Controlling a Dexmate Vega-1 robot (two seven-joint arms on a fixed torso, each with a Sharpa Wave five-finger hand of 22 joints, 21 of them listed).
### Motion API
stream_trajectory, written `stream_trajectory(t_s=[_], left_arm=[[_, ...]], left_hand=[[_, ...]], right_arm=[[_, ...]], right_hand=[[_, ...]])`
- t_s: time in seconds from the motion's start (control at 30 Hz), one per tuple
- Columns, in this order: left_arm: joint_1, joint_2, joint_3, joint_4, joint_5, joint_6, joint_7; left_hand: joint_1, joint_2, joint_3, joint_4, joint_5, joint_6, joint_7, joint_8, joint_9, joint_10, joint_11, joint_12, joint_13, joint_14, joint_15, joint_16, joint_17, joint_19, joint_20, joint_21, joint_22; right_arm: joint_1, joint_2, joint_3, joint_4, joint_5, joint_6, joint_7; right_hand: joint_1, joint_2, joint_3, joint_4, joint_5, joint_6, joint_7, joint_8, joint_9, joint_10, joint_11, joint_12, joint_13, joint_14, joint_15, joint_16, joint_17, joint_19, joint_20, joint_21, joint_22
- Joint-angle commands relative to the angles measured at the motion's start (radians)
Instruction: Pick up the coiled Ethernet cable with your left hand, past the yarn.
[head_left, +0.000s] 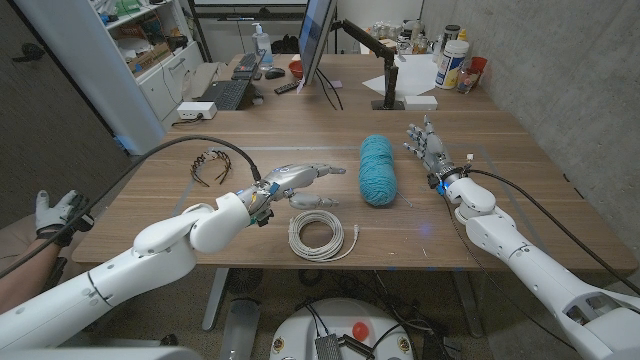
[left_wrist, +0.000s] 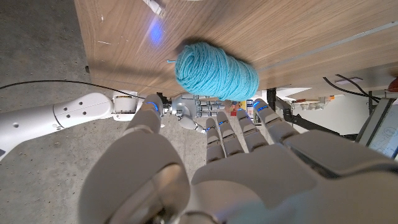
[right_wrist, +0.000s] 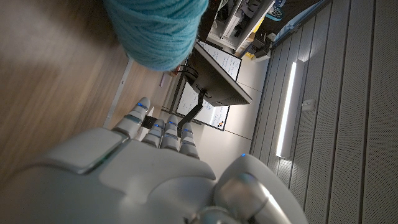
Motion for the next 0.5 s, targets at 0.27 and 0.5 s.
stream_trajectory(t_s=[0.27, 0.5], left_arm=[[0.01, 0.007, -0.012, -0.013, -0.005, 0.001, -0.007], [0.021, 0.012, -0.021, -0.019, -0.004, -0.001, 0.003]], left_hand=[[0.01, 0.002, -0.006, 0.001, -0.004, 0.009, 0.003, 0.0, 0.003, 0.001, 0.001, 0.001, 0.004, -0.001, -0.047, -0.005, 0.005, -0.001, 0.0, 0.001, 0.002], [0.011, 0.002, -0.007, 0.001, -0.004, 0.011, 0.002, 0.0, 0.003, 0.004, -0.001, 0.002, 0.005, 0.0, -0.048, -0.005, 0.005, -0.001, -0.001, 0.001, 0.002]], right_arm=[[0.0, -0.001, 0.0, -0.001, -0.001, 0.0, -0.001], [0.0, -0.001, 0.0, 0.001, -0.003, 0.003, -0.001]], right_hand=[[0.001, 0.029, -0.002, 0.002, 0.005, -0.003, 0.002, 0.003, 0.003, -0.006, 0.001, 0.007, 0.0, -0.007, -0.001, 0.005, 0.002, -0.003, 0.002, 0.008, 0.003], [0.001, 0.029, -0.003, 0.002, 0.006, -0.003, 0.002, 0.003, 0.003, -0.005, 0.0, 0.007, 0.0, -0.007, -0.002, 0.006, 0.002, -0.003, 0.003, 0.008, 0.003]])
